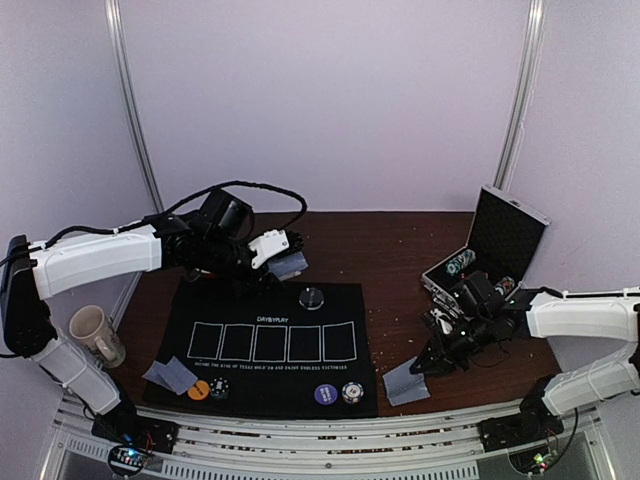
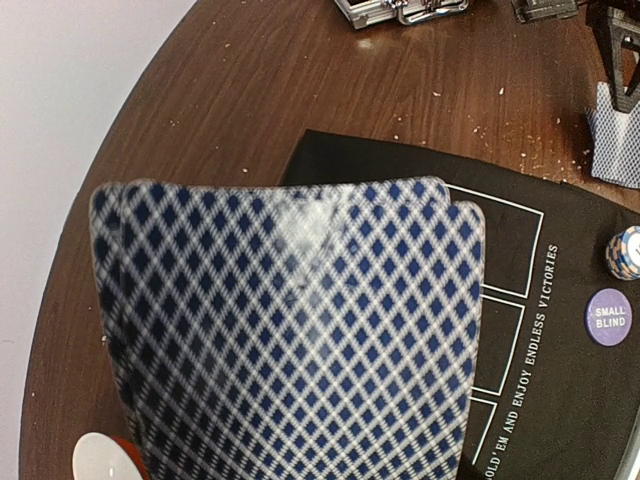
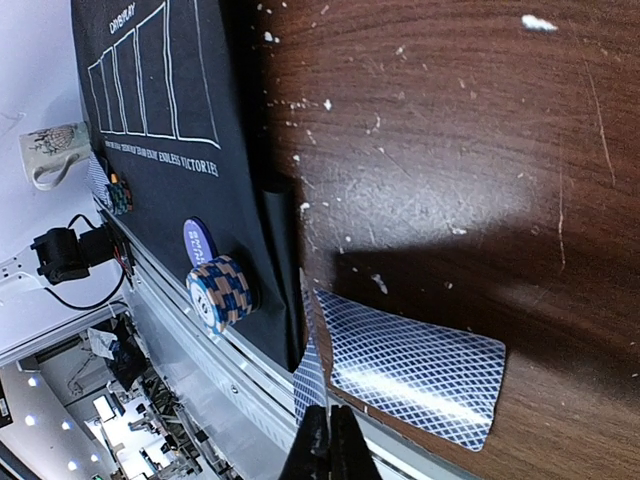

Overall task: Distribute texas hold em gaming equipment
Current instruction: Distribute the poker card in the small blind area.

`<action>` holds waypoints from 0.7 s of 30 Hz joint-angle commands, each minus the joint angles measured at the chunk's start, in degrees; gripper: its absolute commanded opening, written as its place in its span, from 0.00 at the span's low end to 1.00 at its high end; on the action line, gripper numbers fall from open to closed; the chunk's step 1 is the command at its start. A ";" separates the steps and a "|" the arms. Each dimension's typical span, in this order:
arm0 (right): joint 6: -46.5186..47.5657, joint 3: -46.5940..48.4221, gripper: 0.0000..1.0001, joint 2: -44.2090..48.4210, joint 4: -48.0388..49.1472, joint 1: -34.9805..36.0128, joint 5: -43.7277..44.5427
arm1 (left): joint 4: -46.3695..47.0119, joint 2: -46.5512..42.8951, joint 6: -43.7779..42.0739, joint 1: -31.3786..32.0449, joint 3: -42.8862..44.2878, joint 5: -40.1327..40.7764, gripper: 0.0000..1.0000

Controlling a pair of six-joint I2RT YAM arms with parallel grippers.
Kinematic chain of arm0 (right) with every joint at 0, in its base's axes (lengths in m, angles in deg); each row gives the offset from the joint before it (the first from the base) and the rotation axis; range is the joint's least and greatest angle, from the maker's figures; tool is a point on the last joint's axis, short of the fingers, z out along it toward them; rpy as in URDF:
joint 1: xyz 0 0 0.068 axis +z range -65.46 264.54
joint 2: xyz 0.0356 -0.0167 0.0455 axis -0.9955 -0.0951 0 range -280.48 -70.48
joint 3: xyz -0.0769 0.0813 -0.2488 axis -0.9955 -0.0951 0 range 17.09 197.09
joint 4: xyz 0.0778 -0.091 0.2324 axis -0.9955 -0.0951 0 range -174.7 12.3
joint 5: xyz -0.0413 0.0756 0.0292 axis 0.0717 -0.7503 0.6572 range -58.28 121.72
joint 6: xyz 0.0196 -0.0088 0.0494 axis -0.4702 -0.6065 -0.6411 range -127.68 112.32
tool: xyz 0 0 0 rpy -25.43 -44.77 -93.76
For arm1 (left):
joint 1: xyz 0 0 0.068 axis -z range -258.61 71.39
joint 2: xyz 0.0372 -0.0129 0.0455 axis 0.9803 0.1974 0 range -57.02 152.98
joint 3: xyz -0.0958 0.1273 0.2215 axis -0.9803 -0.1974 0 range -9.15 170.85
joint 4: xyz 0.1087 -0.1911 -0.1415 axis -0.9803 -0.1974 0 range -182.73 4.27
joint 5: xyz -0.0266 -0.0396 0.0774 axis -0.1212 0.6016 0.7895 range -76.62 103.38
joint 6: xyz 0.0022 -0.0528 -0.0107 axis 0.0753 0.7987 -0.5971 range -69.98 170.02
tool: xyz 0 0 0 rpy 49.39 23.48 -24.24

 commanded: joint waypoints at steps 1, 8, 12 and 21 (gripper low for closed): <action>0.30 -1.35 0.00 -0.34 1.18 0.23 -0.82 | 1.48 -0.01 0.52 -0.57 0.55 -0.90 0.47; 3.15 0.03 0.17 -1.26 -4.23 0.23 2.23 | 1.13 0.33 0.48 -0.57 0.98 -1.02 0.47; 5.17 2.80 0.41 -1.73 -10.59 0.23 6.06 | 1.09 0.29 0.36 -0.55 0.99 -1.13 0.47; 9.35 18.09 0.76 -2.38 -28.40 0.48 25.65 | 1.05 0.22 0.30 -0.57 1.25 -2.09 0.47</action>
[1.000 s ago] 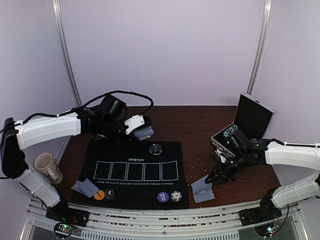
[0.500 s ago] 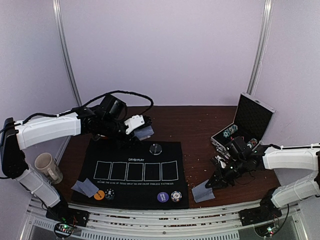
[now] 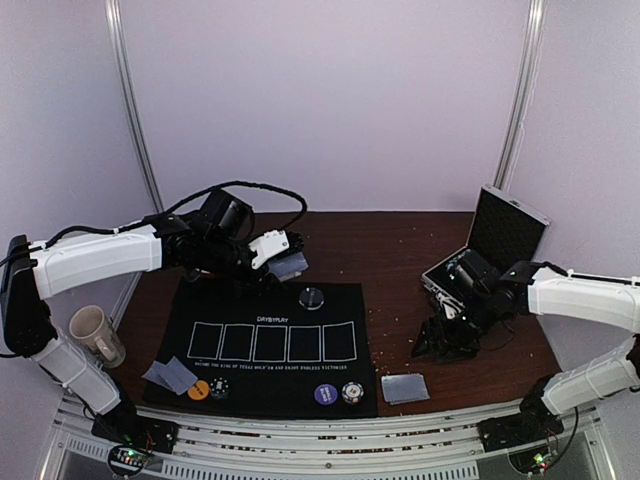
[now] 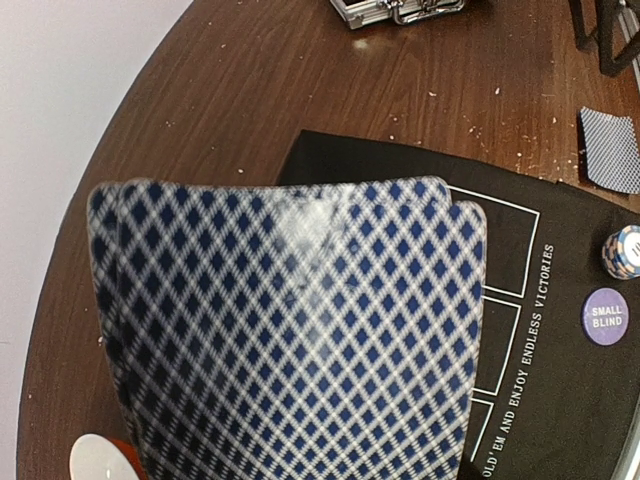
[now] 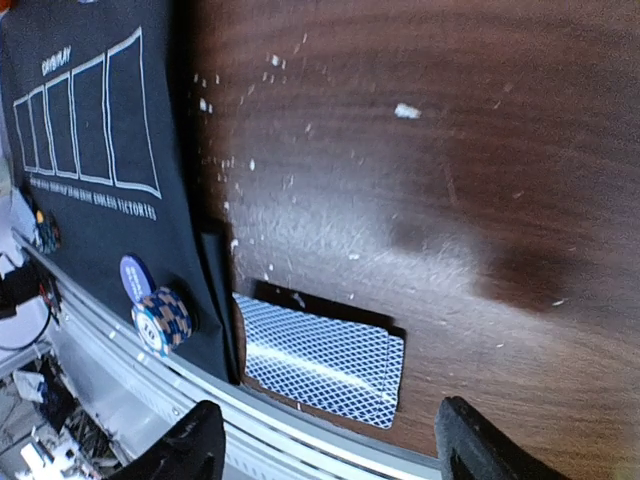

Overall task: Distribute texas hold em gaming equipment
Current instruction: Distribute the poker card in the small blind area, then pick up the poker card from the face-down deck piles.

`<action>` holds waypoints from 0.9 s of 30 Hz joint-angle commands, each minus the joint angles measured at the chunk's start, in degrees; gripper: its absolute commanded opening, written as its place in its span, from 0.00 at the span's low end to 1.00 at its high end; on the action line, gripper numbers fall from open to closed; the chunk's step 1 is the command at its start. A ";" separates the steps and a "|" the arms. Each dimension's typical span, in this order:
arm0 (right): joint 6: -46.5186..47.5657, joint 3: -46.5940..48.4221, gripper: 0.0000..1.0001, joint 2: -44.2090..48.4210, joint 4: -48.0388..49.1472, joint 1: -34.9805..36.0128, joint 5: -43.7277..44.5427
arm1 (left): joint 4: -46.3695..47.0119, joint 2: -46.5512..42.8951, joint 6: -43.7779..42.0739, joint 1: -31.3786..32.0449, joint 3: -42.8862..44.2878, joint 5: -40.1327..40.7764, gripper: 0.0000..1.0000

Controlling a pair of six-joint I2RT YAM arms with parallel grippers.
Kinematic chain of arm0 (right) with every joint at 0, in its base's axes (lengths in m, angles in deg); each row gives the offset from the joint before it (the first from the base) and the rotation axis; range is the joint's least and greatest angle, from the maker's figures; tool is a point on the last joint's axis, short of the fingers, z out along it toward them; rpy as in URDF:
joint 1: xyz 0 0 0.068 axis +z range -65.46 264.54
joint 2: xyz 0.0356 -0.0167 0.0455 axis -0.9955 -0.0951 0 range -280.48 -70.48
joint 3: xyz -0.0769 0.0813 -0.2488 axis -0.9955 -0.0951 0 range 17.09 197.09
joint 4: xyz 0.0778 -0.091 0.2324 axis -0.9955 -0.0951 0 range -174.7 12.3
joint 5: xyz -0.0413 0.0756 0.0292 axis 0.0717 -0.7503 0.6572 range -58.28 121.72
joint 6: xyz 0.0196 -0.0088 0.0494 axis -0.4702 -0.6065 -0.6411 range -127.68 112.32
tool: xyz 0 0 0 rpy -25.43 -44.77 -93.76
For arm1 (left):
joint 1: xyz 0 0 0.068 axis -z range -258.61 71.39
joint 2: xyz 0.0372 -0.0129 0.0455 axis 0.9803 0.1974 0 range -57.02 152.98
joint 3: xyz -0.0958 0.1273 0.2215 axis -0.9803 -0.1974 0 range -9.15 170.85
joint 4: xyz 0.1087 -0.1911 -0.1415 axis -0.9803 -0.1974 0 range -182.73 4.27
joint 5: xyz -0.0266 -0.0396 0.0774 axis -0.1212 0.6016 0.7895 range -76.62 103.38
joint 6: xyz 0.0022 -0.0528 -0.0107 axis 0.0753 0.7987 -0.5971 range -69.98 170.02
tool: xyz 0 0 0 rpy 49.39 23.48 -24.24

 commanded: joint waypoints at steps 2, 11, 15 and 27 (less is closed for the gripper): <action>5.48 11.20 0.76 -0.52 -6.64 1.61 11.76 | 1.18 0.08 0.19 -0.54 1.31 -2.05 0.48; -4.46 15.24 0.77 -8.26 47.12 3.27 -8.89 | 0.77 -0.54 1.39 -0.50 1.74 -4.28 0.48; -4.70 23.24 0.66 -17.42 55.08 4.82 -10.93 | 0.09 -0.54 1.94 -0.55 1.86 -4.24 0.47; 2.62 36.61 0.68 -30.96 47.06 9.18 -9.73 | -0.20 0.16 2.71 -0.55 2.37 -5.54 0.47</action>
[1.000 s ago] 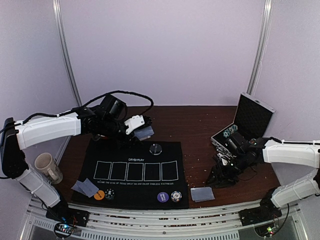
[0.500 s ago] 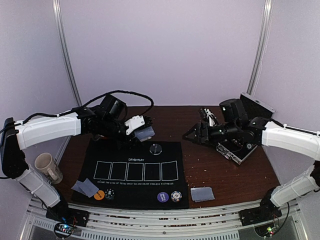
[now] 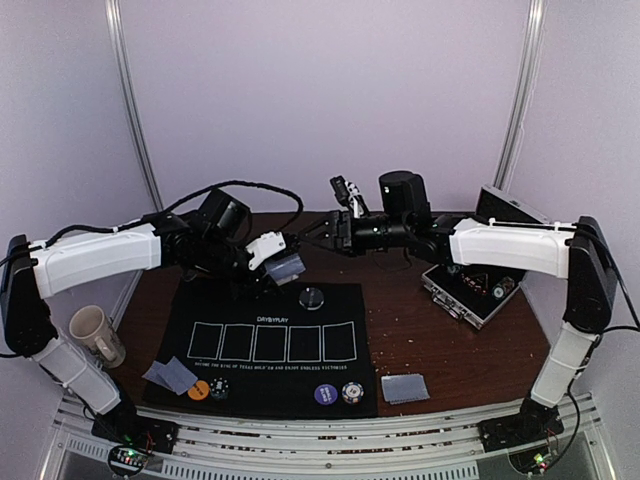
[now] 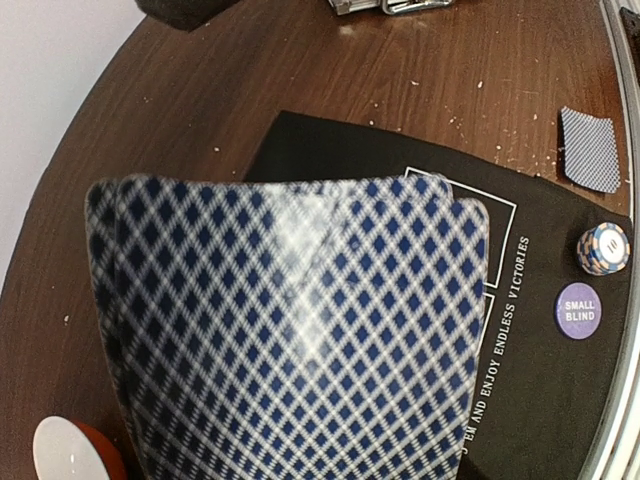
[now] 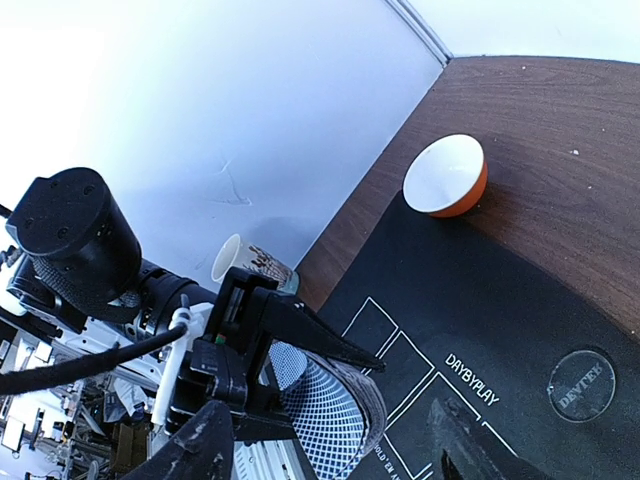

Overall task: Distribute texas hold em gaming equipment
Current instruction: Pick up the poker card from the face-down deck piles.

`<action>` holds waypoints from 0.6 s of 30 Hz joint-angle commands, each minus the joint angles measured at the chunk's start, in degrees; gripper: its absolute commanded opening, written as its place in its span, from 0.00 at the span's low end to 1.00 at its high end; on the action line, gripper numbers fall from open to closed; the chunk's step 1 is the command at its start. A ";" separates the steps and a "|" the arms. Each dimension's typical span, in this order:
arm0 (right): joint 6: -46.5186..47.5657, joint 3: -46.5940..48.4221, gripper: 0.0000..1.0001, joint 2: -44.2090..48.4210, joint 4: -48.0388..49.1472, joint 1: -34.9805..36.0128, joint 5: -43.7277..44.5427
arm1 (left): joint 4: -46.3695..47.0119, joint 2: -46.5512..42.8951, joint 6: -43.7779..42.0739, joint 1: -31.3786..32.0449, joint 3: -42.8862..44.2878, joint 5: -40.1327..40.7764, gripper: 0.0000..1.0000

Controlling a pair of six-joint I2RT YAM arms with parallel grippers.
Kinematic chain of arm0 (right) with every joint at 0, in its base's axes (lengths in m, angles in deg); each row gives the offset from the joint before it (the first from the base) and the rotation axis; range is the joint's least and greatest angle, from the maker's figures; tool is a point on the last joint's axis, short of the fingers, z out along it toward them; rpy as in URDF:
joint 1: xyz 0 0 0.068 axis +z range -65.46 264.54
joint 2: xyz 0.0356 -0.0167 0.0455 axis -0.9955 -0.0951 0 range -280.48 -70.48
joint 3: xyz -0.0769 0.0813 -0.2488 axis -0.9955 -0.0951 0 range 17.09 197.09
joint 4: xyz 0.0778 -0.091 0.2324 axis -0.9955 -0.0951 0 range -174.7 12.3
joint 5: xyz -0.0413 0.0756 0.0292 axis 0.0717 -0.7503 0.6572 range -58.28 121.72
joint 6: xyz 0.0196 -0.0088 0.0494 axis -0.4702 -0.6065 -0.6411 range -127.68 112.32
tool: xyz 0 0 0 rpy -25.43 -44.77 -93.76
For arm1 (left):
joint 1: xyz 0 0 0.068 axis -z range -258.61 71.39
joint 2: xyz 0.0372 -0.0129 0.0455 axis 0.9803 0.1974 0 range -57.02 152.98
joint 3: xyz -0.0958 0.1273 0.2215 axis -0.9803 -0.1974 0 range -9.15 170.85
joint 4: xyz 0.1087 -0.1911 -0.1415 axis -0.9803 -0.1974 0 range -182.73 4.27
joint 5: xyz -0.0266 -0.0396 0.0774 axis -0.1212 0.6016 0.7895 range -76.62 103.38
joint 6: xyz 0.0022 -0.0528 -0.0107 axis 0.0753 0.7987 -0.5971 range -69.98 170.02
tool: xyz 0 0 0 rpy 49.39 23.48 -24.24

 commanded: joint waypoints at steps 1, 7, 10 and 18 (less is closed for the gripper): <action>2.95 1.46 0.68 -1.97 -1.12 1.23 0.11 | 2.67 0.05 0.51 0.24 2.20 -1.90 0.47; 0.95 -0.21 0.67 -2.40 1.86 0.52 -1.75 | 2.63 0.00 0.44 0.18 1.98 -1.35 0.47; -1.92 -4.47 0.67 -0.21 6.34 -1.39 -2.41 | 2.67 -0.20 0.35 0.19 1.85 -1.21 0.47; 0.70 -5.66 0.70 0.73 3.08 -1.61 -1.42 | 2.97 0.01 0.02 0.17 2.20 -2.00 0.47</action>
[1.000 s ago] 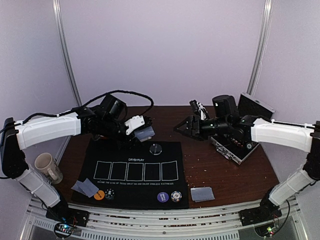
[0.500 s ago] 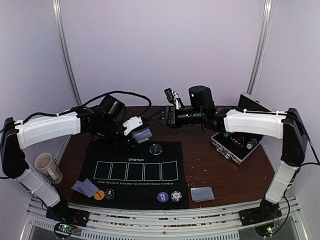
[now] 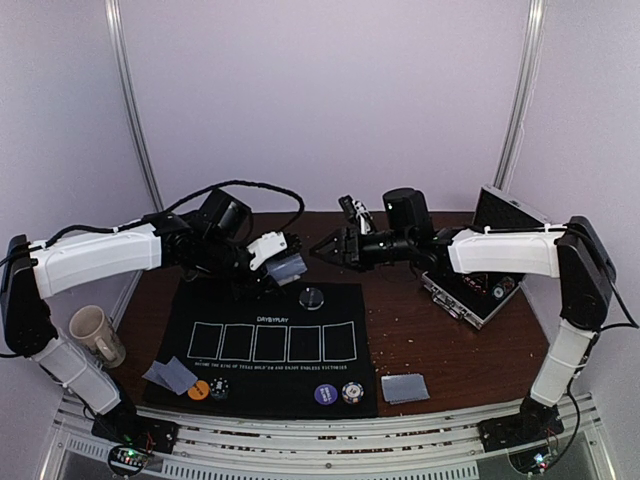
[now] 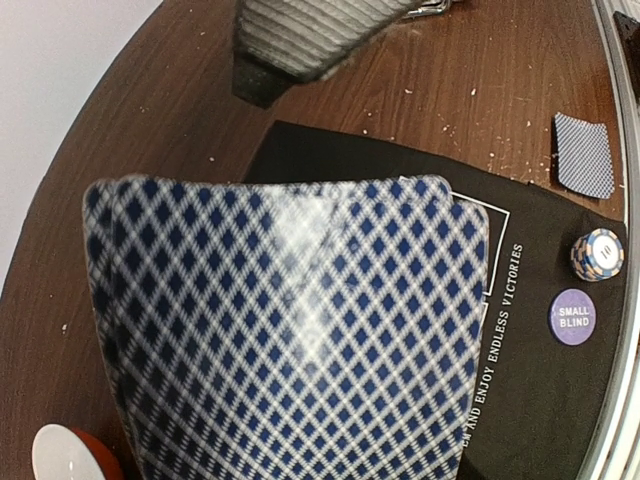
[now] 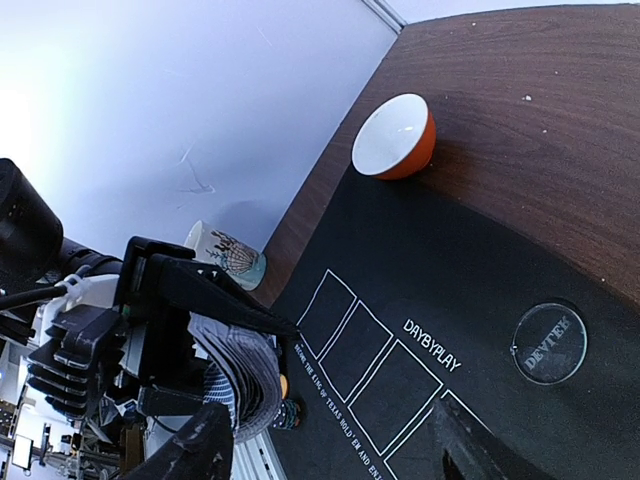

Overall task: Distribute texas hold em gaming equipment
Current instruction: Pick up the poker card from the face-down deck piles.

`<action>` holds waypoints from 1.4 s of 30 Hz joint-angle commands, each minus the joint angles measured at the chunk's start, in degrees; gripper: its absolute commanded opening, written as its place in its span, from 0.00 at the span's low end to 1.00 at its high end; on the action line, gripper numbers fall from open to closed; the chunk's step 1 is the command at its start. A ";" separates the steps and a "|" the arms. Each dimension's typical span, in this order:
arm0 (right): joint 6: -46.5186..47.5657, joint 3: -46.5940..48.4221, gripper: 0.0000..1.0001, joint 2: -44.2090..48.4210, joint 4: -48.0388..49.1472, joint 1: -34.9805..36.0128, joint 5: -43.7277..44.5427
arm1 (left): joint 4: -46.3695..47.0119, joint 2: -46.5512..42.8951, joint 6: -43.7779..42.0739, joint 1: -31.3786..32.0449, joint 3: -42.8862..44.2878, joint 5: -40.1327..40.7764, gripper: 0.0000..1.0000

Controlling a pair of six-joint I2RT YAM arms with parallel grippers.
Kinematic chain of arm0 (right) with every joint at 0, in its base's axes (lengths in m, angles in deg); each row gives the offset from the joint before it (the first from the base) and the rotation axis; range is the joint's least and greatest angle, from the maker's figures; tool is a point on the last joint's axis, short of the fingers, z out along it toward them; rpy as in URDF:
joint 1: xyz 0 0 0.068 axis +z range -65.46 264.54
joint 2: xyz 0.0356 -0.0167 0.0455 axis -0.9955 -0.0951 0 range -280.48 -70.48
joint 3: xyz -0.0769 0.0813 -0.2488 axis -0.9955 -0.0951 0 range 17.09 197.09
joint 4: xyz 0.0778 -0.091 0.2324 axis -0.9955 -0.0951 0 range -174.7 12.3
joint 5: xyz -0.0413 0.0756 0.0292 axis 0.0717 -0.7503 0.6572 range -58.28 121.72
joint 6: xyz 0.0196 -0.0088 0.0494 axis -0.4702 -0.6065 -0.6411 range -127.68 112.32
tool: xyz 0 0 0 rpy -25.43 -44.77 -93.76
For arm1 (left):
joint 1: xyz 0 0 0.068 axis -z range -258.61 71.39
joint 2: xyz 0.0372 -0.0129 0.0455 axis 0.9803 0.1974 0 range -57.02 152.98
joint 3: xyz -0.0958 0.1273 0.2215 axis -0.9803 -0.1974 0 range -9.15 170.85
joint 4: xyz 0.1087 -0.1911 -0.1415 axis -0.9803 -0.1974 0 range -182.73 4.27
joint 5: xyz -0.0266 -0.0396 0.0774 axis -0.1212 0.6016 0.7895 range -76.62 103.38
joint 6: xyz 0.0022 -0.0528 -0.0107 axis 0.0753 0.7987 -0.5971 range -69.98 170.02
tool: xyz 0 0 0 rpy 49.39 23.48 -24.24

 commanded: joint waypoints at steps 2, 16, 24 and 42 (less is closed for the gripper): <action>1.38 1.42 0.71 0.57 1.10 1.53 -0.75 | 3.00 0.03 -0.24 0.06 2.18 -1.84 0.47; 2.37 8.64 0.71 -6.90 -0.73 3.44 -0.52 | 3.02 -0.44 -0.04 0.12 2.11 -2.13 0.48; 5.41 8.60 0.51 -4.78 -6.40 3.46 2.73 | 3.10 -0.44 -0.22 0.13 1.67 -1.45 0.47; 8.59 10.50 0.21 -1.72 -13.54 3.59 4.37 | 2.98 0.39 -0.22 0.09 1.50 -0.45 0.47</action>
